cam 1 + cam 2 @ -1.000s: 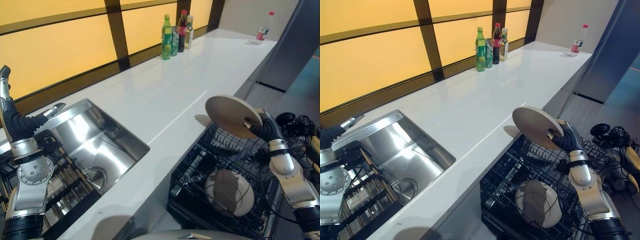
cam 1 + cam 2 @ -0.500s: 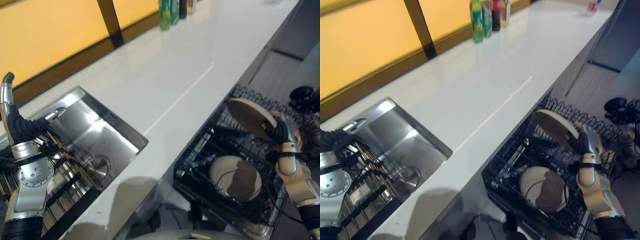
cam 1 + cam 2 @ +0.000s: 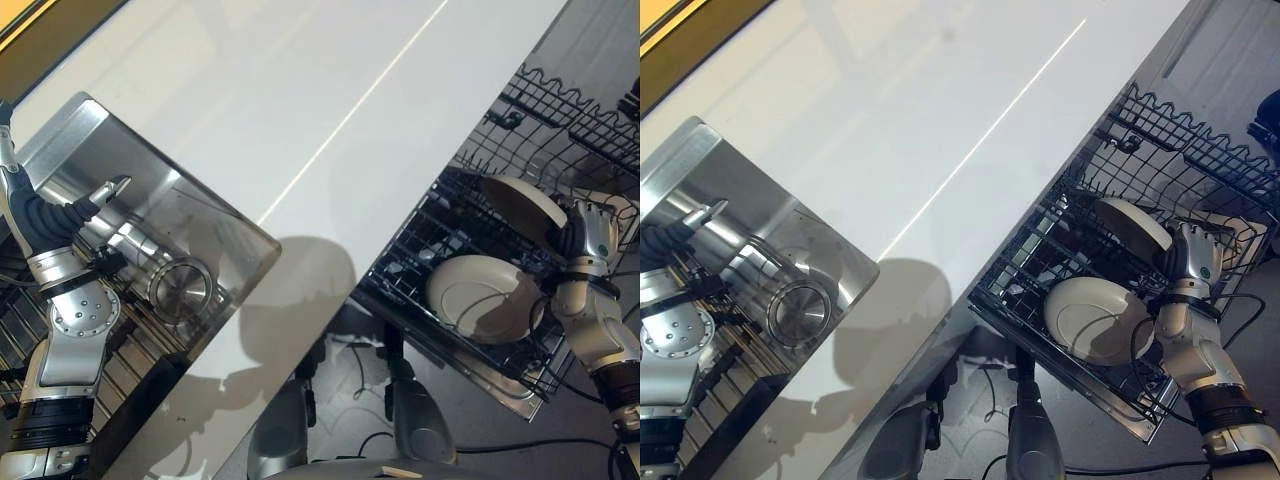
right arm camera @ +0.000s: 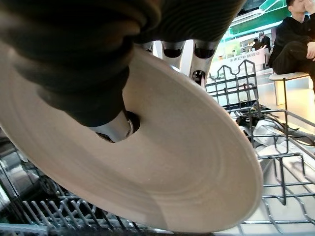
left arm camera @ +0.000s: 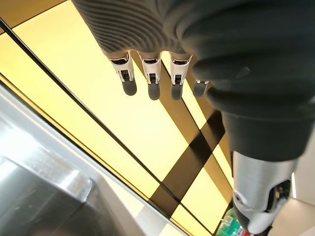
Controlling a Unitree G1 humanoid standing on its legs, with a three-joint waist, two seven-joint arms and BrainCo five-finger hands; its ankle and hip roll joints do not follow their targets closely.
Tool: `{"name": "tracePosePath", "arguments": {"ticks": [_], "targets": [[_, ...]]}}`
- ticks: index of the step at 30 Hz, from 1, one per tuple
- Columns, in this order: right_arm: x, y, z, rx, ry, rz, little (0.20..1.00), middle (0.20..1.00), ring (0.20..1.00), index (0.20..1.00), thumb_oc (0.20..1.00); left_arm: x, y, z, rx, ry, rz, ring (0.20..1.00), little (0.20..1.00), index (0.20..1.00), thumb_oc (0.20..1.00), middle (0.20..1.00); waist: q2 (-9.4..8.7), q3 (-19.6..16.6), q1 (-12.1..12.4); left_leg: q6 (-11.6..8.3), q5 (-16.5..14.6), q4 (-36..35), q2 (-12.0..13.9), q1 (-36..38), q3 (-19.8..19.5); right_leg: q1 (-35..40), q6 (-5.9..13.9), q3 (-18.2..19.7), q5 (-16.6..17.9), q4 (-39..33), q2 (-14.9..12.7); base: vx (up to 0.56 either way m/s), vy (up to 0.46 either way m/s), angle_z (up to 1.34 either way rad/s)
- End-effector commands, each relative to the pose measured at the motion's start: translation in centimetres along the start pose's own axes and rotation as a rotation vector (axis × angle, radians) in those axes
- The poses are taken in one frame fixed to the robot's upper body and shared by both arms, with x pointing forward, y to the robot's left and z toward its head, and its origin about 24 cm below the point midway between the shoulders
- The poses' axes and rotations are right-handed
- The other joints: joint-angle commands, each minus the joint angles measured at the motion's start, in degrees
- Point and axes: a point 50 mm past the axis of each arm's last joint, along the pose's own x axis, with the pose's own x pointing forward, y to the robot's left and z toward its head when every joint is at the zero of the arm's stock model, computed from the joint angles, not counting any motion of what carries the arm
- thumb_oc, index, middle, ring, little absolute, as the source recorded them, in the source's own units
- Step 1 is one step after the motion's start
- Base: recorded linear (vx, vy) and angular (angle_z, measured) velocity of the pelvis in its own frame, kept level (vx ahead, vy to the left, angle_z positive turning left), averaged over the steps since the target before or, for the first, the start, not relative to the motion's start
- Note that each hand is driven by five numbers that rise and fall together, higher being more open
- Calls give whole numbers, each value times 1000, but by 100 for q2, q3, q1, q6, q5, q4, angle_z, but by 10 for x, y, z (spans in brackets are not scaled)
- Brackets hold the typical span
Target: Pick up plates and place into dishwasher.
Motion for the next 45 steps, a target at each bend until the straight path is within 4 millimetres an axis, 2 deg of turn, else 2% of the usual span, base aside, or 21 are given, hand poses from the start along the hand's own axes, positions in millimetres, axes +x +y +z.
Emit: {"name": "tracePosePath", "arguments": {"ticks": [1, 7, 12, 17, 28, 29, 31, 40, 45], "targets": [[17, -11, 6, -64, -31, -28, 200, 200, 200, 200, 200, 18, 3, 13, -6, -85, 28, 1000, 1000, 1000, 1000, 1000, 58, -115, 37, 170, 314, 237, -150, -845, -470, 14, 194, -136, -1072, 960, -288, -17, -50, 1], [22, -3, 11, -116, -30, 54, 200, 200, 200, 200, 200, 27, -1, 20, -13, -114, 32, 1000, 1000, 1000, 1000, 1000, 101, 56, 60, 194, 359, 233, -175, -1021, -505, -198, 200, -176, -1025, 1020, -297, -26, -35, 2], [22, 12, 12, -130, -18, 151, 200, 200, 200, 200, 200, 30, -5, 25, -25, -134, 28, 1000, 1000, 1000, 1000, 1000, 152, 175, 104, 205, 409, 192, -200, -1105, -521, -329, 181, -237, -1011, 1075, -314, -23, -10, 0], [23, 29, 2, -133, 51, 236, 200, 200, 200, 200, 200, 37, -9, 30, -32, -155, 25, 1000, 1000, 1000, 1000, 1000, 227, 281, 162, 213, 454, 201, -235, -1211, -527, -444, 154, -340, -988, 1122, -348, -44, -20, -1], [29, 27, 0, -109, 106, 218, 200, 200, 200, 200, 200, 37, -12, 32, -53, -156, 30, 1000, 1000, 1000, 1000, 1000, 360, 374, 170, 227, 515, 134, -274, -1232, -466, -537, 164, -512, -940, 1171, -448, -40, 6, -4], [29, 26, 0, -110, 107, 210, 253, 253, 253, 253, 253, 36, -13, 32, -54, -154, 28, 1000, 1000, 1000, 1000, 1000, 367, 369, 159, 232, 514, 135, -277, -1224, -452, -541, 164, -520, -939, 1179, -451, 0, 0, 0], [29, 25, 0, -110, 113, 204, 1000, 1000, 1000, 1000, 1000, 34, -13, 31, -57, -147, 26, 1000, 1000, 1000, 1000, 1000, 378, 350, 144, 232, 509, 144, -284, -1208, -429, -534, 164, -526, -938, 1184, -453, 0, 0, 0], [27, 15, 0, -45, 135, 118, 1000, 1000, 1000, 1000, 1000, 28, -8, 25, -53, -123, 18, 1000, 1000, 1000, 1000, 1000, 334, 213, 80, 225, 466, 157, -246, -1075, -342, -408, 165, -529, -938, 1164, -431, -5, 3, 3], [27, 0, 13, 25, 87, 14, 1000, 1000, 1000, 1000, 1000, 22, -6, 20, -46, -104, 13, 1000, 1000, 1000, 1000, 1000, 307, 114, 12, 224, 421, 158, -224, -978, -301, -331, 178, -501, -938, 1147, -424, 9, 4, -8]]}}
